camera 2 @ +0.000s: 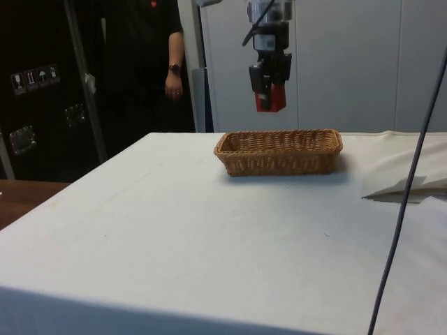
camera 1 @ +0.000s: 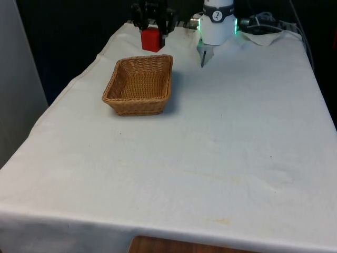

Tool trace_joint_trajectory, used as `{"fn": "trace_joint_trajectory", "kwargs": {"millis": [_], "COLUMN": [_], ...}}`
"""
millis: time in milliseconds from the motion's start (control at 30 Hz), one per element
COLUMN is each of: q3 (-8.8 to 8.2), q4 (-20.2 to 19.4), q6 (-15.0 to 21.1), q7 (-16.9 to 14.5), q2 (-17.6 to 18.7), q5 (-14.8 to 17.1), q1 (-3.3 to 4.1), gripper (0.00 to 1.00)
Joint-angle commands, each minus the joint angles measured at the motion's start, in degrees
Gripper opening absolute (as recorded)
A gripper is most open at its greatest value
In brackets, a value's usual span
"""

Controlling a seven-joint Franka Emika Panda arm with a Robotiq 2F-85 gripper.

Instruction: Pick up the cube and place it into the basket.

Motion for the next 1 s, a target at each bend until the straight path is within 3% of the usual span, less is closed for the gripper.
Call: {"fn": "trace_joint_trajectory", "kwargs": {"millis": [0, 67, 333, 367, 567, 667, 700, 900, 967], "q3": [-0.46, -0.63, -2.75, -2.75, -3.95, -4.24, -4.24, -3.95, -4.30], "q4": [-0.23, 0.06, -0.06, 0.17, 0.29, 0.63, 0.52, 0.92, 1.15], "q6": [1.03, 1.32, 4.13, 3.78, 5.84, 5.84, 6.53, 8.14, 8.08], "q7": [-1.26, -1.32, -6.36, -5.50, -9.91, -9.68, -11.34, -13.69, -12.95], "q2": [0.46, 1.43, 4.81, 4.98, 7.68, 8.54, 9.05, 12.26, 12.78], "q5": [0.92, 0.63, 3.61, 2.69, 5.96, 5.50, 7.22, 9.97, 8.94], "q1": [0.11, 0.00, 0.06, 0.00, 0.00, 0.00, 0.00, 0.06, 0.11], "gripper": [0.02, 0.02, 0.02, 0.02, 0.02, 0.02, 0.02, 0.02, 0.02]}}
